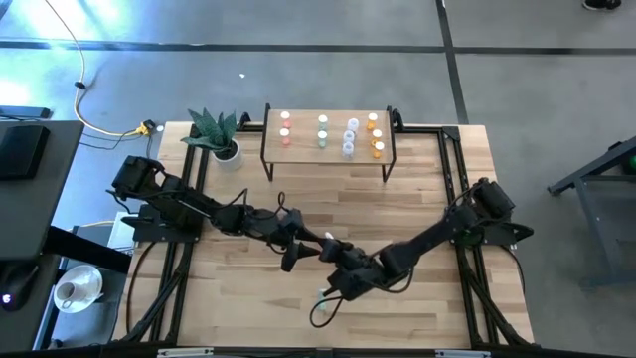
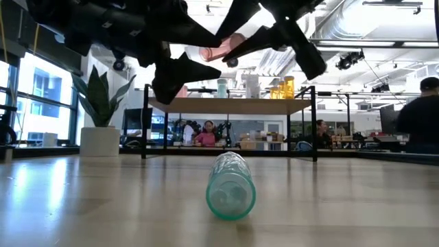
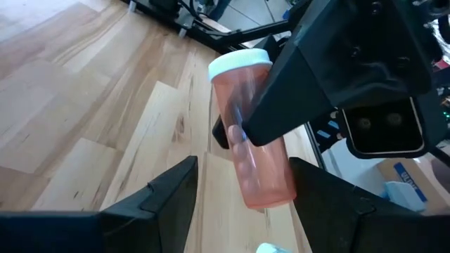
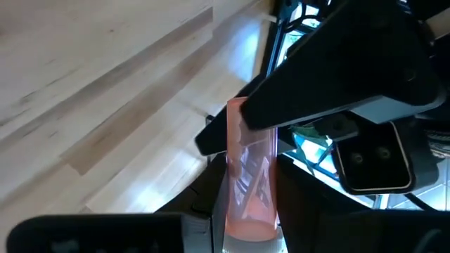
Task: Pick and place medicine bottles onto shelf by color
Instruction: Put the pink pill bottle aligned with the other pink pill bottles on the shelf
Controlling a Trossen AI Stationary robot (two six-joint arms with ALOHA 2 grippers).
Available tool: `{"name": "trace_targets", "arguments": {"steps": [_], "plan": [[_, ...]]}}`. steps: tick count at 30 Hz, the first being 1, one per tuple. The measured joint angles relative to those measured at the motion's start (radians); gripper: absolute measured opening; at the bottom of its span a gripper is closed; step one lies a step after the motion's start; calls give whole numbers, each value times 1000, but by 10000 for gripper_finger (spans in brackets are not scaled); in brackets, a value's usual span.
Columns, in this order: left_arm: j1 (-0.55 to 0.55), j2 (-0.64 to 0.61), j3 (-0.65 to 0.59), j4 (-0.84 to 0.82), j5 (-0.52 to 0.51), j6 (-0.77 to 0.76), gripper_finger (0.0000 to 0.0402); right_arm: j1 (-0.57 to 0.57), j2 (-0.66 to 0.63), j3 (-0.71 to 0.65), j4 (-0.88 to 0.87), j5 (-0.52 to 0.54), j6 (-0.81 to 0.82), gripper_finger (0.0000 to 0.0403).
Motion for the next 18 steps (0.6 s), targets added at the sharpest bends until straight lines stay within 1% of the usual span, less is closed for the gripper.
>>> {"name": "trace_targets", "arguments": {"steps": [10, 18], "plan": [[4, 0, 0, 5, 1, 7, 204, 0, 0, 0, 7, 1, -2, 85], [4, 0, 0, 8, 1, 7, 158, 0, 0, -1, 1, 1, 17, 85]]}}
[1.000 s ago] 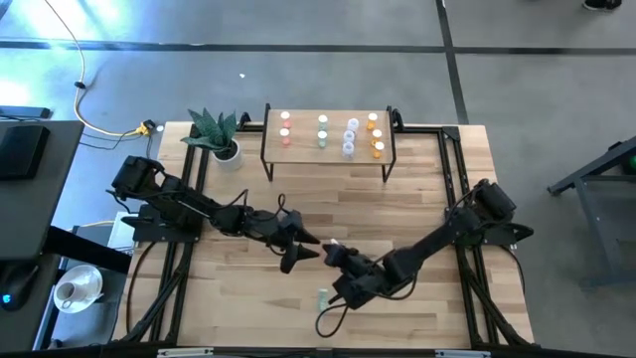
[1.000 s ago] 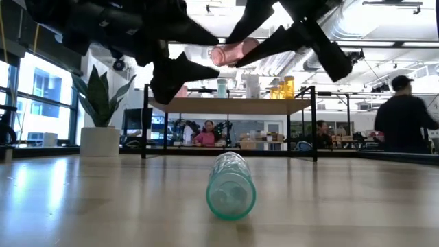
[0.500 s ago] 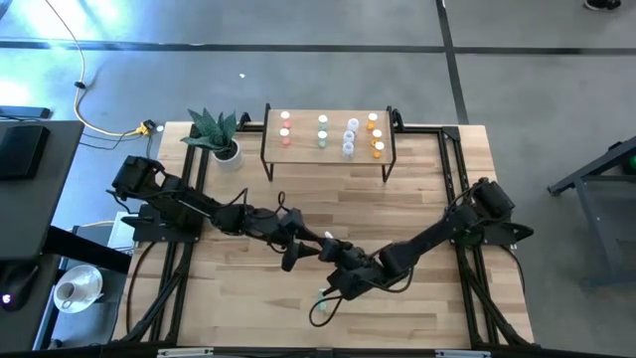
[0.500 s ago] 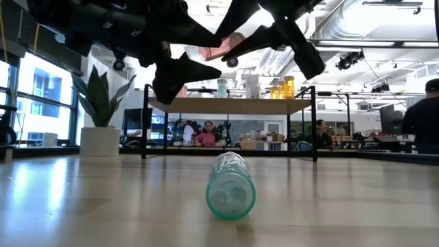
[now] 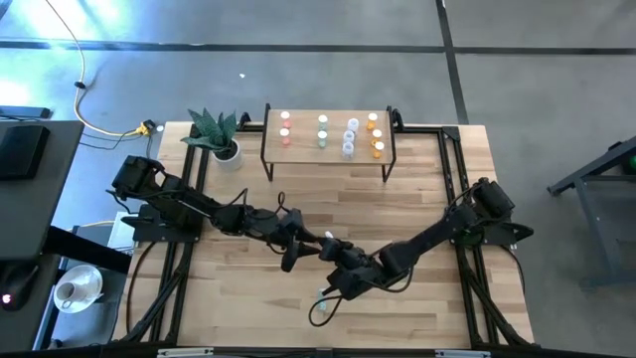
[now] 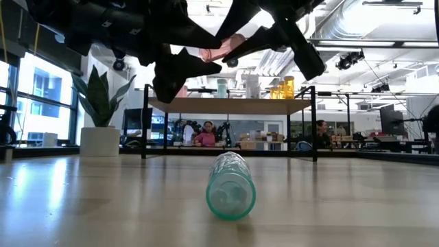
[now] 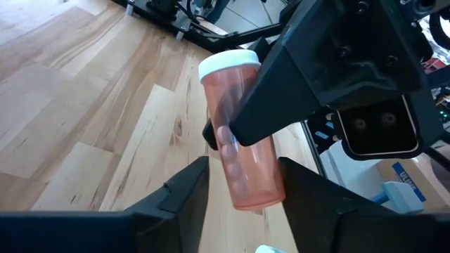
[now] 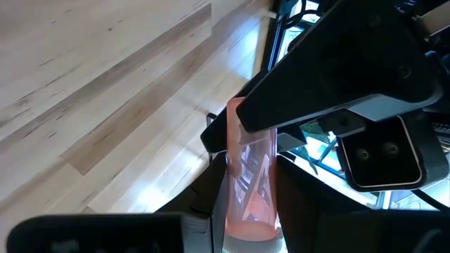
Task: Pick and place medicine bottles onto shelf by color
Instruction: Put the pink pill bottle aligned with the other pink pill bottles on the shelf
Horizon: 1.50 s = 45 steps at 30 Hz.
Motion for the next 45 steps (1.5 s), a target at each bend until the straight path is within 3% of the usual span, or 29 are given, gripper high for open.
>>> {"name": "trace_targets", "arguments": {"steps": [12, 25, 29, 36, 45], "plan": [[-1, 0, 0, -4, -5, 14, 98, -1, 0, -1, -12, -3, -1, 91], [0, 0, 0, -4, -18, 22, 101, 6, -2, -1, 22, -71, 103, 193], [2, 0, 0, -3, -16, 27, 101, 8, -2, -1, 73, -66, 196, 210], [35, 0, 0, 1, -28, 64, 101, 8, -2, -1, 98, -61, 494, 211], [59, -44, -4, -9, -105, 247, 101, 17, -2, -1, 132, 23, 613, 211]]}}
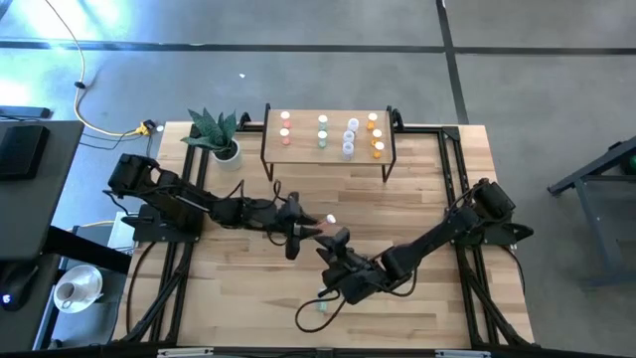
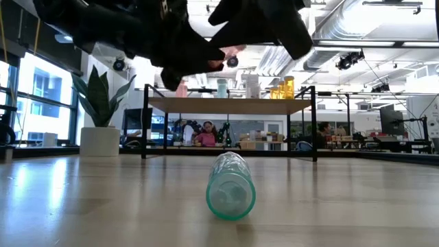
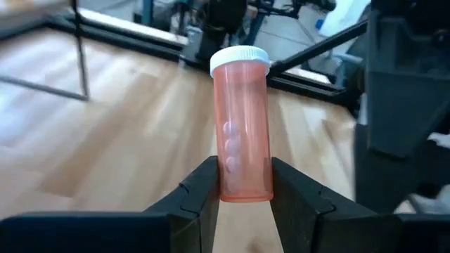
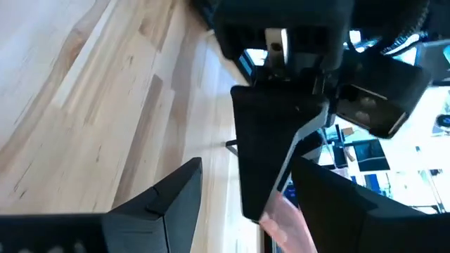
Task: Pick and place medicine bottles onto shelf by color
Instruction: Put the pink pill bottle aligned with the other pink pill bottles on the shelf
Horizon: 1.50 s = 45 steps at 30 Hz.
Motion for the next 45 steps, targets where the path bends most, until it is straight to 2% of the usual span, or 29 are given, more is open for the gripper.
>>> {"name": "trace_targets", "arguments": {"steps": [4, 7, 10, 14, 19, 25, 30, 34, 39, 41, 45], "plan": [[0, -62, -2, -28, -57, 82, 95, 0, 0, 0, 47, 10, -2, 211], [0, -121, -48, -14, -86, 107, 93, -1, 0, 0, 74, 11, 16, 211], [4, -192, -130, 13, -115, 113, 95, -1, 0, 0, 72, 24, 44, 210], [5, -282, -248, 112, -120, 120, 96, -3, 0, 0, 86, 93, 45, 210], [6, -376, -339, 174, -112, 130, 96, -18, 0, 0, 140, 152, 51, 210], [-29, -427, -403, 187, -80, 137, 98, -64, 0, 0, 149, 156, 101, 210], [-78, -431, -461, 230, -153, 115, 99, -91, -4, 0, 139, 139, 91, 210], [-104, -431, -508, 299, -191, 111, 99, -119, -39, 0, 136, 83, 65, 210], [-118, -430, -551, 344, -204, 117, 99, -192, -108, 16, 142, -43, 45, 210], [-120, -430, -555, 344, -206, 119, 99, -221, -135, 35, 142, -118, 48, 210], [-116, -430, -555, 348, -212, 154, 99, -290, -165, 100, 126, -350, 128, 210]]}}
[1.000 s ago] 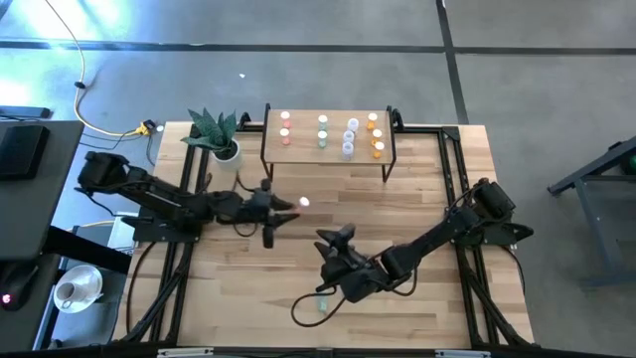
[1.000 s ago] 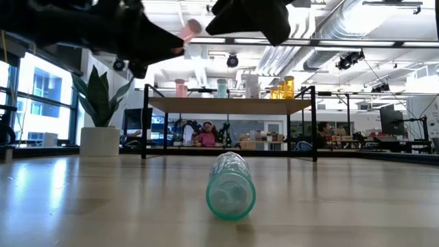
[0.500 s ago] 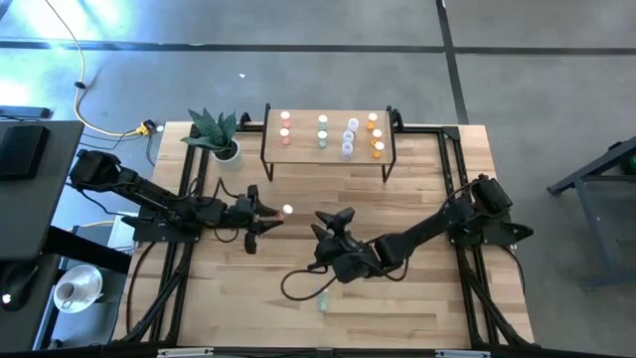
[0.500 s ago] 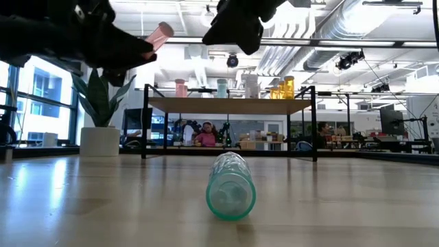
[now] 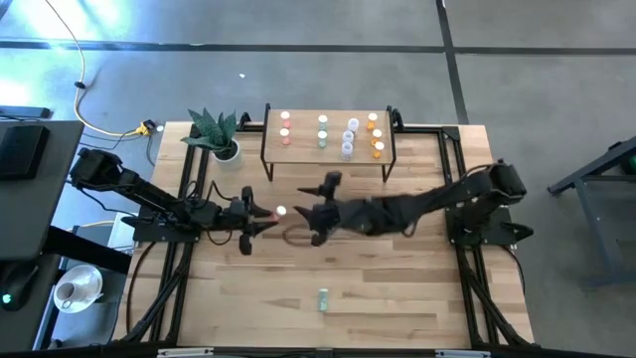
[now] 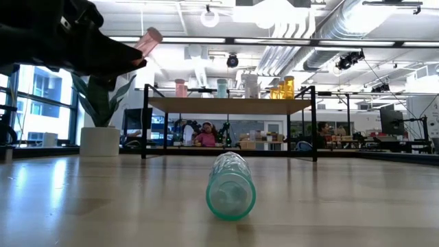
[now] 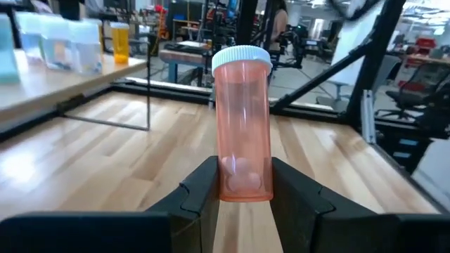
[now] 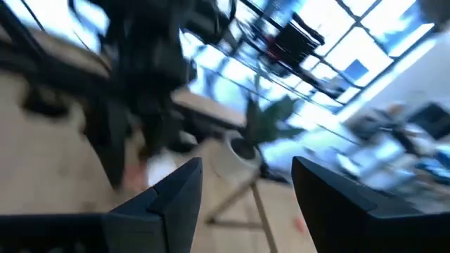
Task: Pick and place medicine bottles onto shelf by color
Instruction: Put the pink pill bottle aligned with the other pink pill bottles on the shelf
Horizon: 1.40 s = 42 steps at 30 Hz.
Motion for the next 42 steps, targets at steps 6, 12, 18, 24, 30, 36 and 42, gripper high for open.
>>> {"name": "trace_targets", "arguments": {"steps": [6, 12, 18, 24, 30, 36, 42], "plan": [[38, 0, 1, 68, -9, 94, 99, -136, -1, 169, -127, -350, 184, 210], [101, 0, 1, 122, -9, 153, 100, -288, 2, 223, -179, -710, 367, 210], [155, 0, 1, 124, 43, 152, 100, -392, 2, 172, -170, -973, 420, 210], [174, 0, 1, 134, 89, 152, 100, -401, 3, 73, -23, -1014, 409, 210], [175, 0, 2, 134, 90, 168, 100, -397, 11, -3, 116, -1055, 416, 210], [175, 1, 2, 136, 93, 181, 100, -390, 71, -36, 217, -1054, 425, 210], [175, 1, 2, 133, 116, 192, 100, -388, 105, -36, 256, -1046, 419, 210]]}}
